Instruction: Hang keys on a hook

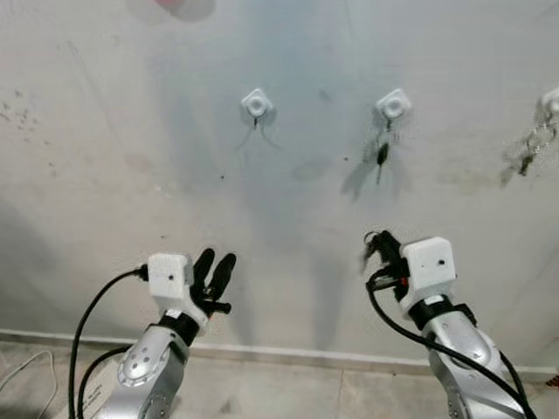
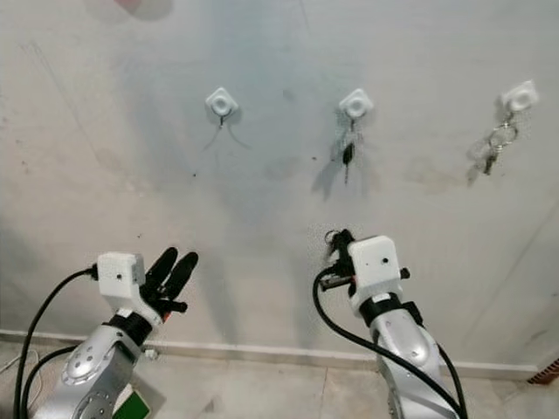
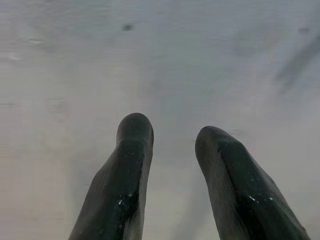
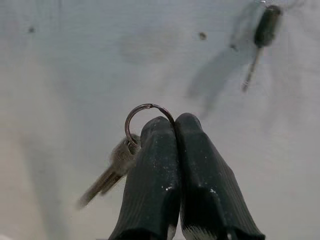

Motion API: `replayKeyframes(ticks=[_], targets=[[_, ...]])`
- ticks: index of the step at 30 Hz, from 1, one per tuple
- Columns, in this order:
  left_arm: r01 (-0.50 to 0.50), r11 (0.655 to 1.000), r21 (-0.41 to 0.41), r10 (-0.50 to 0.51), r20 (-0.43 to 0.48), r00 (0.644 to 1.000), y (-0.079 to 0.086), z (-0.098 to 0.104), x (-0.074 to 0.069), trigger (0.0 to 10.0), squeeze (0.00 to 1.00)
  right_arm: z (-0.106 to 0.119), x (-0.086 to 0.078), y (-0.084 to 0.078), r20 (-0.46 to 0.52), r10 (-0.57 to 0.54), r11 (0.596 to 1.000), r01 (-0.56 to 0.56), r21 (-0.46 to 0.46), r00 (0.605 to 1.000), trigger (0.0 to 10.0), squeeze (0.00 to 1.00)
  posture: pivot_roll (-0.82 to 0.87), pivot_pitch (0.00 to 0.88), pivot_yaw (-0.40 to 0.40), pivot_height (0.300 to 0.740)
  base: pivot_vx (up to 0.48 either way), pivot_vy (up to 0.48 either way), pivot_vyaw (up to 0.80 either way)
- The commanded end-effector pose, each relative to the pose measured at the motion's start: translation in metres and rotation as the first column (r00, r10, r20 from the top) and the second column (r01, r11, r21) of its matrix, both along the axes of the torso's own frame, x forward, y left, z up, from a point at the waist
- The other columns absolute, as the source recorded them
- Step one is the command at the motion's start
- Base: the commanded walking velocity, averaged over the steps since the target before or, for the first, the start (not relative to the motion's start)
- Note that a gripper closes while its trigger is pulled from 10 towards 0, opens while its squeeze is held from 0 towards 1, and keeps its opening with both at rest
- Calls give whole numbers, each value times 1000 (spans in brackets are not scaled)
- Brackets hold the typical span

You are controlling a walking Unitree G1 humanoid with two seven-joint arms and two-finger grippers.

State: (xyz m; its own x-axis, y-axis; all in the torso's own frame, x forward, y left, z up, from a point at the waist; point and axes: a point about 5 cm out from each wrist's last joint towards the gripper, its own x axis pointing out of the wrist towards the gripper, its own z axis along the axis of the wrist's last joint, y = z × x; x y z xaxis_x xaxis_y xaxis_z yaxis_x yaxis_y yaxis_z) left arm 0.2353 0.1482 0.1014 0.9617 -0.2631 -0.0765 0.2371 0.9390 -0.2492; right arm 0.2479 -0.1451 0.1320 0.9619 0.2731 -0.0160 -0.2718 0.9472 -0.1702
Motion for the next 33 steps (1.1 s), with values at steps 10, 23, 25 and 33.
replayKeyframes(ticks=[10,23,25,33], targets=[[4,1000,10,-4,-5,1000,-2,2,0,10000,0,2,-2,-1,5,2,1000,-2,2,1000,10000,0,-50,0,70,740,318,0,0],[-29,993,114,29,-5,1000,9,-3,-14,10000,0,9,-6,7,8,91,996,-91,0,996,10000,0,-44,0,69,740,0,0,0],[-29,993,118,30,-3,1000,9,-3,-14,10000,0,9,-6,10,0,120,993,-120,6,993,10000,0,-44,0,69,740,0,0,0],[-21,993,119,20,9,1000,6,-1,-12,10000,0,26,0,39,20,328,943,-329,54,944,10000,0,-34,0,67,740,0,0,0]])
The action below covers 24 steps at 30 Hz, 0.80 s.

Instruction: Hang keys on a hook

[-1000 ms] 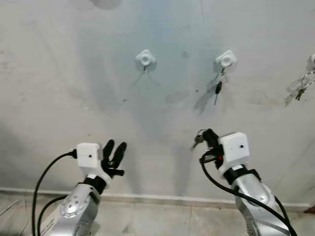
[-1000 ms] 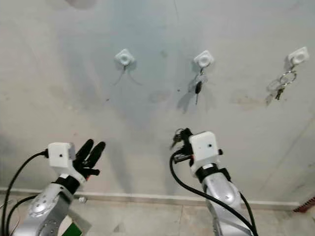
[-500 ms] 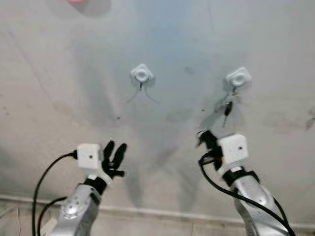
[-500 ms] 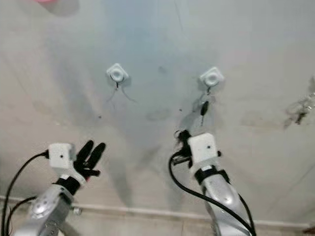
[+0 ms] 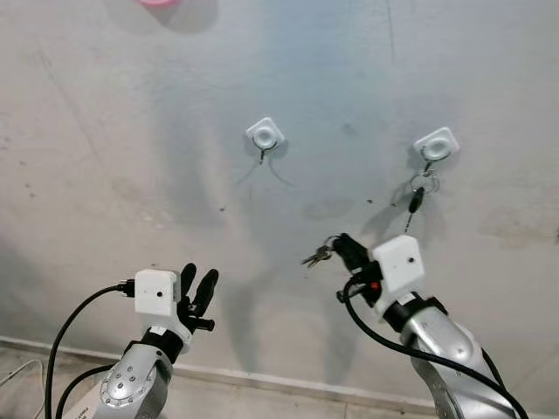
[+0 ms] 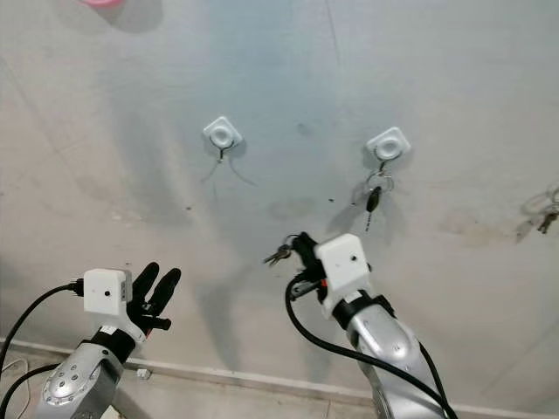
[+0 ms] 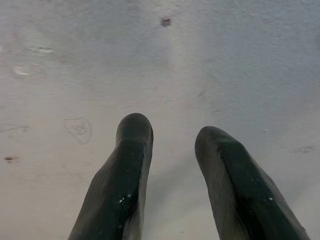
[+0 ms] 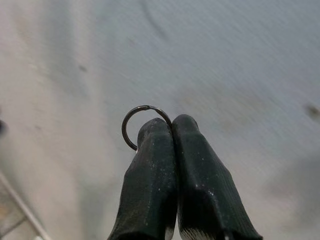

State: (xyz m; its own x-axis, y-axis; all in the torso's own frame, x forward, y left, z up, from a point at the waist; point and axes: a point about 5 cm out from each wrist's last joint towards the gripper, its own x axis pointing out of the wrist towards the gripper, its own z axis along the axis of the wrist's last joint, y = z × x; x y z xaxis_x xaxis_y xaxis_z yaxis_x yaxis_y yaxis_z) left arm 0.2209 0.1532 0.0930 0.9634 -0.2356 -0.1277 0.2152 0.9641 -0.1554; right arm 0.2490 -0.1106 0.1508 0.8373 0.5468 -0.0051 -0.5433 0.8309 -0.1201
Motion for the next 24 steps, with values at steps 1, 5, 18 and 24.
replayKeyframes(ticks=[1,5,18,24], targets=[[3,1000,17,-4,38,999,0,8,2,10000,0,10,1,8,26,48,999,-49,18,998,10000,0,-30,0,66,740,0,0,0],[8,1000,23,-9,44,999,-1,9,2,10000,0,16,9,16,39,72,996,-73,51,997,10000,0,-24,0,65,740,0,0,0],[0,999,33,-1,52,999,2,12,1,10000,0,32,29,52,77,205,971,-212,106,976,10000,0,18,0,64,740,0,0,0],[1,999,33,-3,56,998,1,13,3,10000,0,37,35,65,101,238,961,-249,119,966,10000,0,23,0,65,740,0,0,0]])
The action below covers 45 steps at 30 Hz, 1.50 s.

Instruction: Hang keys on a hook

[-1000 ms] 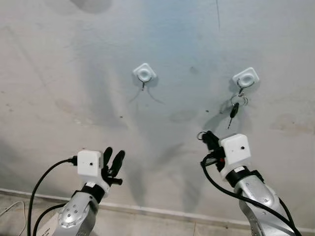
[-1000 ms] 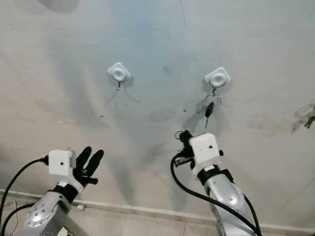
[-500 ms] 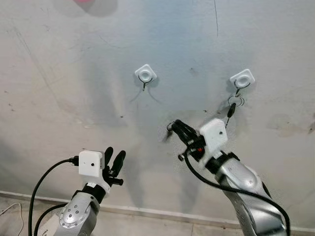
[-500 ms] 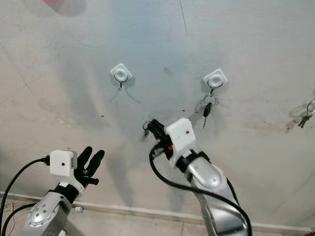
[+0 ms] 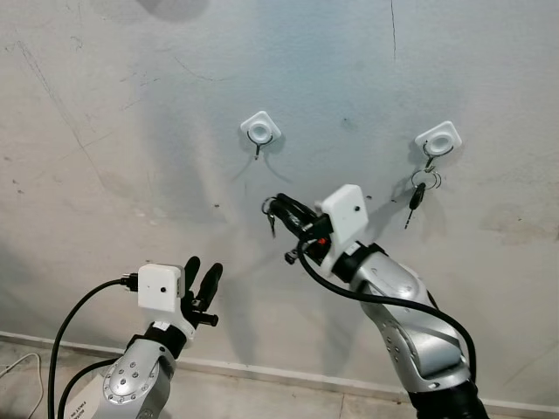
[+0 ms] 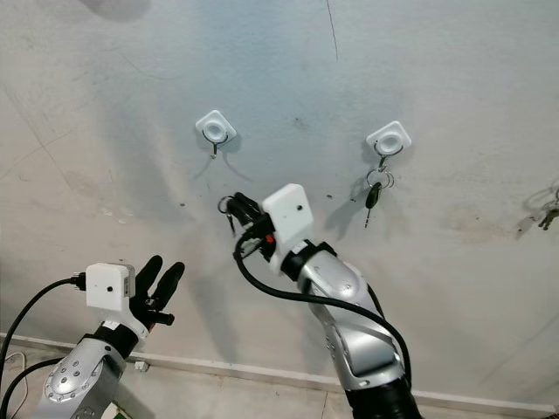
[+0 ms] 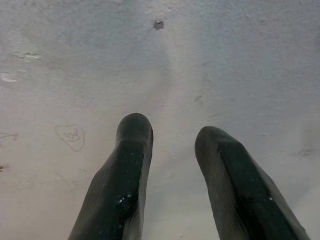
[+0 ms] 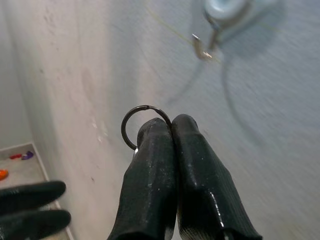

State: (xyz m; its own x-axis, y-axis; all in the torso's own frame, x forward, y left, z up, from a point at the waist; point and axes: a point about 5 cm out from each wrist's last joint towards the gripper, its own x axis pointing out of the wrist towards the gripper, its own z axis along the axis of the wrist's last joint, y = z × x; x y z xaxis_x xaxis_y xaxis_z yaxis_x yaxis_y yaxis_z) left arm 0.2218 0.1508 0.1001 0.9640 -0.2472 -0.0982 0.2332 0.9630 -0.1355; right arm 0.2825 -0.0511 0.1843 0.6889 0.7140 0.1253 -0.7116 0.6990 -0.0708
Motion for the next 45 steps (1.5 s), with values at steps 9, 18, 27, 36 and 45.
replayKeyframes(ticks=[9,18,27,36,45], targets=[[-3,1000,21,2,33,999,1,8,6,10000,0,21,17,15,78,-15,998,10,63,997,10000,0,28,0,71,740,0,0,0],[115,992,48,-121,140,983,-13,26,14,10000,0,28,28,10,114,-80,994,71,80,990,10000,0,25,0,69,740,0,0,0],[130,990,47,-135,141,981,-16,26,17,10000,0,30,31,6,126,-150,985,138,101,981,10000,0,18,0,78,740,0,0,0],[140,989,46,-145,141,979,-18,26,18,10000,0,32,28,8,121,-169,981,156,111,978,10000,0,16,0,80,740,0,0,0],[136,989,52,-141,135,981,-18,24,18,10000,0,28,22,10,113,-186,979,174,107,976,10000,0,15,0,81,740,0,0,0]])
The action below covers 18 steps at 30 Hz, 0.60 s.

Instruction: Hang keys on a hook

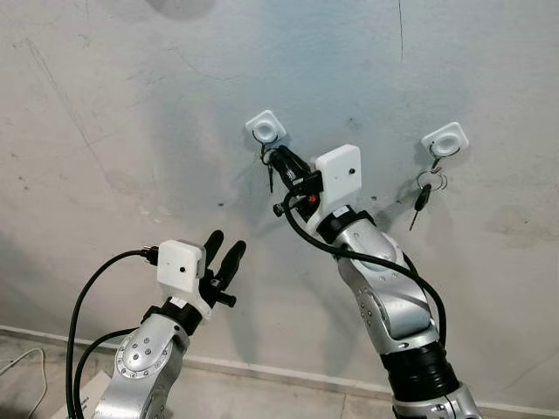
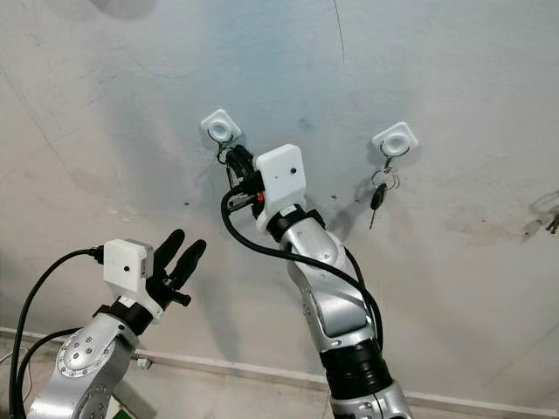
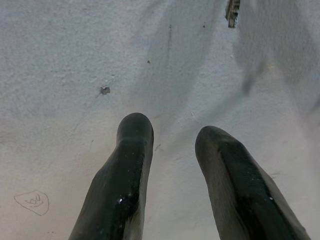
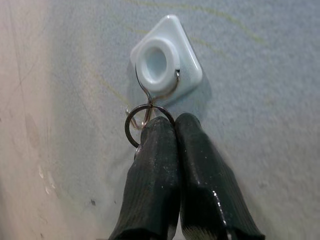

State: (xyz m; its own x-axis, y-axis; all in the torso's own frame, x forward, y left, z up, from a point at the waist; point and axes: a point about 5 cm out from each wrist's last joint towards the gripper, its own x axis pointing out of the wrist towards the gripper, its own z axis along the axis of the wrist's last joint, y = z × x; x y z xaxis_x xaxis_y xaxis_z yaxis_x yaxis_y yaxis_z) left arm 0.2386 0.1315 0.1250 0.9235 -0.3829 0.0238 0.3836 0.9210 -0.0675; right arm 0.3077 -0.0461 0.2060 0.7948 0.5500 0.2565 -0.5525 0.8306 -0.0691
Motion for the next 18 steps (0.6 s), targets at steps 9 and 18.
replayKeyframes(ticks=[9,18], targets=[[-2,1000,15,2,2,1000,0,-1,1,10000,0,13,-6,11,34,53,998,-54,24,998,10000,0,17,0,78,740,0,0,0],[13,1000,13,-13,12,1000,-1,1,1,10000,0,13,-7,18,31,73,997,-74,28,997,10000,0,21,0,76,740,0,0,0]])
